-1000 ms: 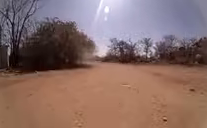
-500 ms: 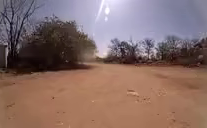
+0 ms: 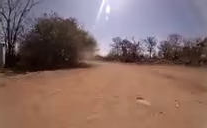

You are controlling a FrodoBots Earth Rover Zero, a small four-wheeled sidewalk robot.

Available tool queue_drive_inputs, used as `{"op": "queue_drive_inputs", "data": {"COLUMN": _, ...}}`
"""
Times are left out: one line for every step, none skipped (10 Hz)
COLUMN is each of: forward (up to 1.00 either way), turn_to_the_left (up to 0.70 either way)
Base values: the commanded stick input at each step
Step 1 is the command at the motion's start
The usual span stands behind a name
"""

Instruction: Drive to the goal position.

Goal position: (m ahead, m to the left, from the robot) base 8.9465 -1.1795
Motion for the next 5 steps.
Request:
{"op": "queue_drive_inputs", "data": {"forward": 1.00, "turn_to_the_left": 0.00}}
{"op": "queue_drive_inputs", "data": {"forward": 1.00, "turn_to_the_left": 0.00}}
{"op": "queue_drive_inputs", "data": {"forward": 1.00, "turn_to_the_left": 0.00}}
{"op": "queue_drive_inputs", "data": {"forward": 1.00, "turn_to_the_left": 0.00}}
{"op": "queue_drive_inputs", "data": {"forward": 1.00, "turn_to_the_left": 0.00}}
